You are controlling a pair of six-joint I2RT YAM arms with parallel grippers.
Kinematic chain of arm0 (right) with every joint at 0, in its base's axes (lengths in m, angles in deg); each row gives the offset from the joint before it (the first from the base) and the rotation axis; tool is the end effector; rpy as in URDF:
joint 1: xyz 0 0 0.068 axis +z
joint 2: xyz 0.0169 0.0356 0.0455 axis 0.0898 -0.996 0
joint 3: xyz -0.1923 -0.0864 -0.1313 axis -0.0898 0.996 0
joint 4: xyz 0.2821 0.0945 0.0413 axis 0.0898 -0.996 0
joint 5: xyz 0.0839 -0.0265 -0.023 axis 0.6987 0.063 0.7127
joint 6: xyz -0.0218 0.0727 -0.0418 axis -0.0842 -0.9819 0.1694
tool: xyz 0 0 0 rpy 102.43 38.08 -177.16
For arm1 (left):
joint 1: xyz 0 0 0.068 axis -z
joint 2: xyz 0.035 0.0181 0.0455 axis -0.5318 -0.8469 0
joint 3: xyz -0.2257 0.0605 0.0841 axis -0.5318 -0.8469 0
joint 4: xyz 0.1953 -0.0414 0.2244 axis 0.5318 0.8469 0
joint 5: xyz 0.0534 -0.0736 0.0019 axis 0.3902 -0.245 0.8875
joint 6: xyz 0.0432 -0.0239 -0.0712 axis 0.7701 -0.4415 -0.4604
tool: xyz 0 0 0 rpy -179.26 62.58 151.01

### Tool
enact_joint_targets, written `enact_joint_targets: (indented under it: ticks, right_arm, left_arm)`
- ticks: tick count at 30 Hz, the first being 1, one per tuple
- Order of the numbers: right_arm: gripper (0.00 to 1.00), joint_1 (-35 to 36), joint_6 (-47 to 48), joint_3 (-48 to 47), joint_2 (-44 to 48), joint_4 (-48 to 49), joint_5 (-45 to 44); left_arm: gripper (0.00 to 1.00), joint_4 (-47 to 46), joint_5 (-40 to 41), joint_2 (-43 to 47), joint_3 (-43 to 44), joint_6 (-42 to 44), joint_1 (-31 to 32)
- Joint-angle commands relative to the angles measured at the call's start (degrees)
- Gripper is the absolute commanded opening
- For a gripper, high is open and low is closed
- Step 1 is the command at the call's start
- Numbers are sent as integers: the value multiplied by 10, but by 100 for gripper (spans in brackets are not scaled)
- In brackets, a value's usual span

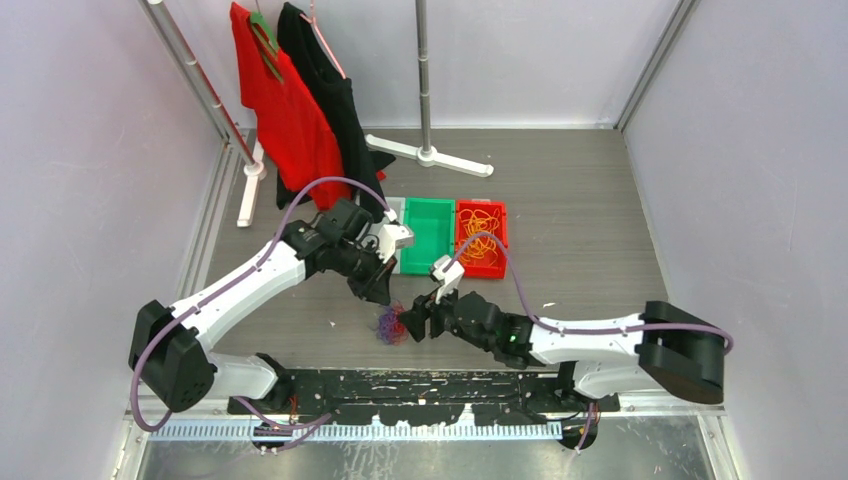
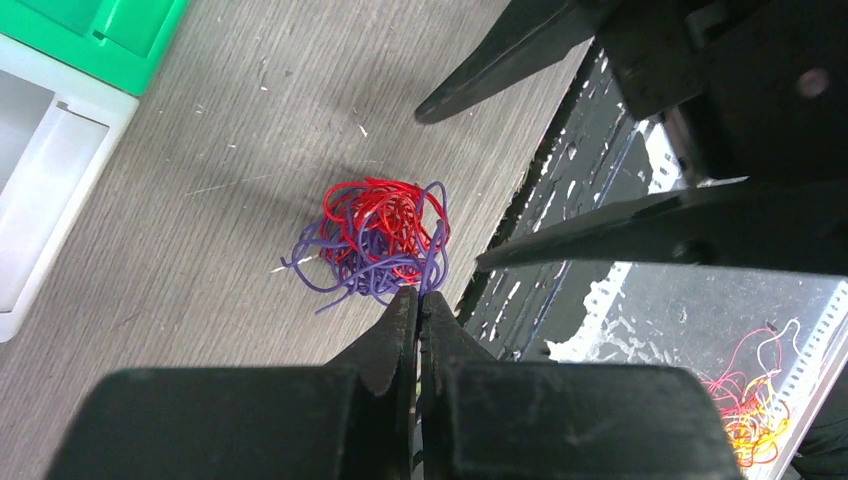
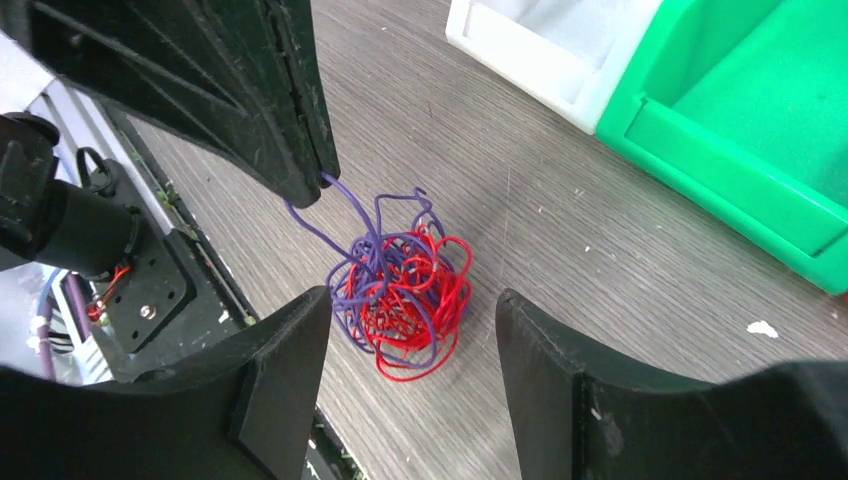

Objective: Untangle the cables

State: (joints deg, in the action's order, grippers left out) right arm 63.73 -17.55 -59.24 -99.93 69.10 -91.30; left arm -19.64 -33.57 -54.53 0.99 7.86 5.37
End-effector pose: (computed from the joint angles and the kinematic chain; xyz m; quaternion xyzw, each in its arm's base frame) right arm 0.1318 0.2853 0.1340 -0.2212 0.7650 0.3631 0.4838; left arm 0.2277 -0.2251 0.2046 0.4110 0.8397 -0.3174 0.1590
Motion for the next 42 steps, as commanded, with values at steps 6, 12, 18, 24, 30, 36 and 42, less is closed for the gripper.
enact_joint_targets:
  ticks: [6, 12, 18, 24, 30, 36, 42]
  right_arm:
    - [64, 3, 16, -55, -94, 137, -65]
    - [63, 4, 18, -77, -146, 157, -90]
    - [65, 3, 17, -88, -206, 193, -73]
    - [65, 4, 12, -79, -247, 220, -73]
    - [64, 3, 15, -69, -264, 223, -83]
    - [63, 4, 9, -36, -252, 221, -88]
    - [62, 5, 3, -6, -226, 204, -99]
  left_arm:
    - [0, 8, -20, 20, 27, -5, -2]
    - [0, 26, -48, 20, 43, -14, -1]
    - [0, 76, -87, 20, 124, -30, -1]
    - [0, 150, -129, 20, 249, -42, -1]
    - [0, 215, -126, 8, 392, -16, -1]
    - [0, 246, -56, -7, 578, 22, -1]
    - [0, 211, 35, 2, 682, 70, -1]
